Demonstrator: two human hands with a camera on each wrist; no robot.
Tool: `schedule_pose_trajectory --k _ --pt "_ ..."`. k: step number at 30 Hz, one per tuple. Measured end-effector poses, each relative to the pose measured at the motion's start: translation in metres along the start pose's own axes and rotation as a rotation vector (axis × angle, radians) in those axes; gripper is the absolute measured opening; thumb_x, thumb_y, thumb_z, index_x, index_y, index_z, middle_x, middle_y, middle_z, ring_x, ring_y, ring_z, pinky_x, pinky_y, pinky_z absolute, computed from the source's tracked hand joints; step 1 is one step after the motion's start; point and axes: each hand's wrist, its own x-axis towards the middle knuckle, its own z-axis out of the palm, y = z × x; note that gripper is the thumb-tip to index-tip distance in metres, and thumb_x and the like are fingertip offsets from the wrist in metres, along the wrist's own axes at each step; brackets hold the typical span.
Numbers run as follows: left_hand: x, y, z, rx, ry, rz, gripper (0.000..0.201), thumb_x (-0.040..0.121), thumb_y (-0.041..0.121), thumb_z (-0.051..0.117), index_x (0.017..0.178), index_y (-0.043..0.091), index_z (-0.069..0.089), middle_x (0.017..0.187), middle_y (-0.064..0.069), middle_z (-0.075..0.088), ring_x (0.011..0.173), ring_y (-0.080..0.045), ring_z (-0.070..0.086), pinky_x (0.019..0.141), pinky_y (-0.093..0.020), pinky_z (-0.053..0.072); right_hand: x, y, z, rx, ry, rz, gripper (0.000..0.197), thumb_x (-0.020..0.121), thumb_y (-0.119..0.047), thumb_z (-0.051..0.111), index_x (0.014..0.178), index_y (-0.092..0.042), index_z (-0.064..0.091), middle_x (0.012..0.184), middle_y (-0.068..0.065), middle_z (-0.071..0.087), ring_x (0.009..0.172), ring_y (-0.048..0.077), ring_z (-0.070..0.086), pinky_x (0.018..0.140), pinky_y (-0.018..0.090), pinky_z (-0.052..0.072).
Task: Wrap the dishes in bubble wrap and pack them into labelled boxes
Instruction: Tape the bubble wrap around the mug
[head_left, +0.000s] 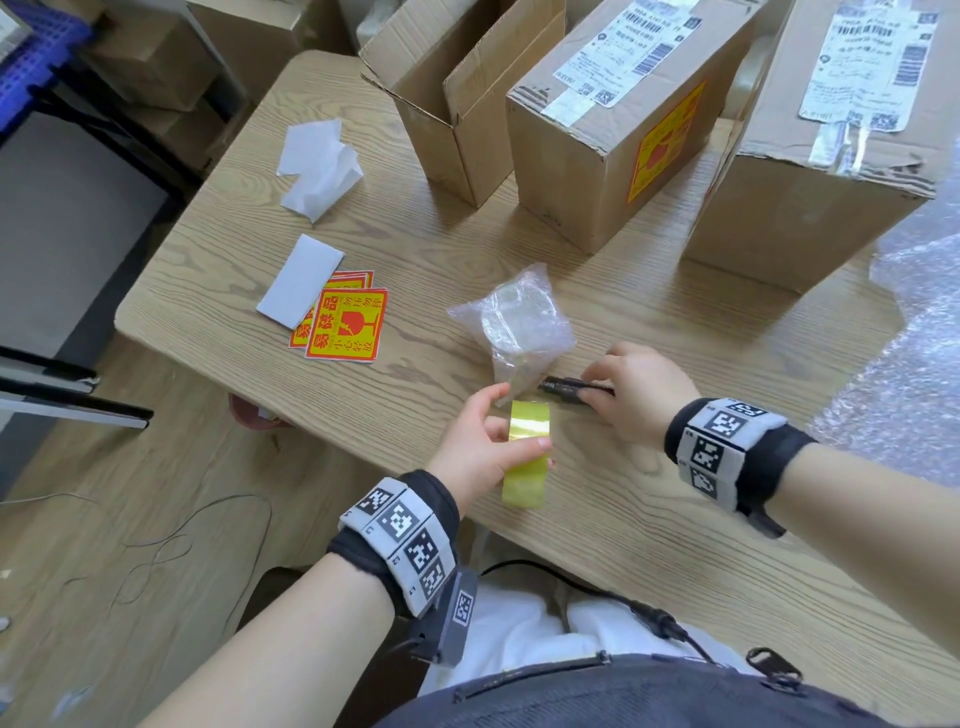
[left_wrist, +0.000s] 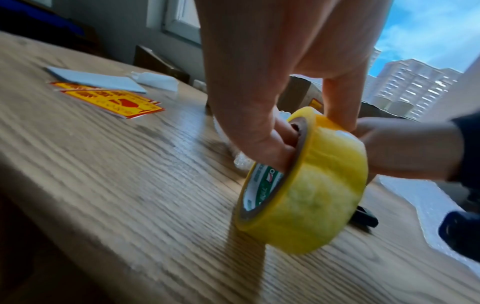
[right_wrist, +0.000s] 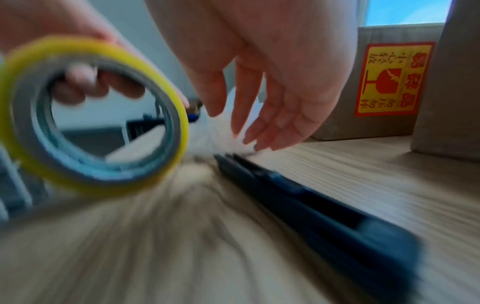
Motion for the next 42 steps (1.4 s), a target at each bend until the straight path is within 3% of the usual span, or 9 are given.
schedule_pose_trajectory --k 4,7,12,18,24,29,36,39,42 --pt "0.002 0.001 0.002 0.255 0.008 0.106 0.085 0.07 0.021 0.081 0.14 0.028 0.034 0.098 -0.011 0.068 0.091 -0.026 0.068 0.087 -0.045 0.054 -0.007 -0.026 -0.008 0.371 -0.131 -0.111 0.028 0.095 -0.033 0.051 0.114 -0.02 0.067 0.107 -0.003 0.067 0.093 0.009 0.055 0.08 0.023 0.04" --pt "0.002 0.004 0.004 0.415 0.03 0.191 0.081 0.071 0.022 0.08 0.139 0.026 0.036 0.079 0.002 0.061 0.071 -0.012 0.059 0.085 -0.033 0.051 -0.009 -0.03 -0.007 0.332 -0.088 -0.143 0.025 0.094 -0.024 0.053 0.114 -0.019 0.068 0.109 -0.001 0.068 0.1 0.013 0.058 0.086 0.022 0.041" --pt "0.002 0.009 0.007 0.591 0.004 0.27 0.08 0.072 0.024 0.08 0.138 0.03 0.036 0.081 0.006 0.057 0.084 -0.015 0.061 0.088 -0.038 0.05 -0.016 -0.032 -0.013 0.13 0.03 -0.172 0.024 0.094 -0.013 0.047 0.105 -0.012 0.068 0.101 0.004 0.068 0.097 0.023 0.061 0.081 0.03 0.047" --pt "0.003 0.013 0.008 0.69 -0.035 0.278 0.08 0.072 0.027 0.078 0.139 0.028 0.035 0.092 -0.001 0.059 0.083 -0.018 0.061 0.082 -0.037 0.052 -0.031 -0.047 -0.014 -0.397 -0.023 -0.221 0.032 0.094 -0.011 0.042 0.126 -0.006 0.042 0.118 0.008 0.053 0.104 0.025 0.06 0.066 0.03 0.036" --pt "0.012 0.018 0.002 0.692 0.042 0.213 0.078 0.079 0.028 0.074 0.143 0.015 0.032 0.085 0.0 0.056 0.085 -0.015 0.052 0.078 -0.027 0.042 -0.035 -0.045 -0.01 -0.166 0.246 -0.316 0.039 0.044 -0.016 0.09 0.059 -0.004 0.056 0.049 0.006 0.051 0.03 0.022 0.048 0.038 0.017 0.018" --pt "0.012 0.021 -0.005 0.561 -0.036 0.216 0.06 0.062 0.042 0.074 0.117 0.044 0.051 0.1 -0.021 0.065 0.09 -0.03 0.065 0.088 -0.044 0.052 -0.029 -0.045 -0.021 0.186 0.149 -0.186 0.013 0.091 -0.02 0.047 0.094 -0.013 0.057 0.099 0.003 0.055 0.091 0.025 0.057 0.069 0.03 0.041" --pt "0.003 0.029 -0.003 0.176 -0.014 0.127 0.014 0.086 0.016 0.068 0.099 0.021 0.064 0.106 -0.006 0.054 0.095 -0.015 0.061 0.078 -0.038 0.058 -0.021 -0.038 -0.023 0.508 0.034 -0.181 0.012 0.085 -0.014 0.062 0.081 -0.02 0.052 0.089 -0.005 0.059 0.09 0.015 0.057 0.08 0.027 0.047" --pt "0.005 0.031 -0.007 0.328 0.119 0.275 0.014 0.078 0.025 0.074 0.069 0.033 0.067 0.107 -0.007 0.059 0.098 -0.017 0.062 0.09 -0.036 0.053 -0.019 -0.036 -0.023 0.508 0.019 -0.185 0.018 0.083 -0.012 0.066 0.077 -0.022 0.052 0.087 -0.004 0.061 0.09 0.016 0.06 0.083 0.03 0.049" --pt "0.008 0.031 -0.007 0.433 0.166 0.319 0.021 0.083 0.021 0.07 0.067 0.031 0.061 0.095 0.002 0.056 0.093 -0.013 0.057 0.088 -0.026 0.046 -0.017 -0.036 -0.023 0.511 0.025 -0.186 0.02 0.08 -0.011 0.069 0.076 -0.022 0.053 0.083 -0.007 0.062 0.085 0.014 0.061 0.081 0.027 0.049"
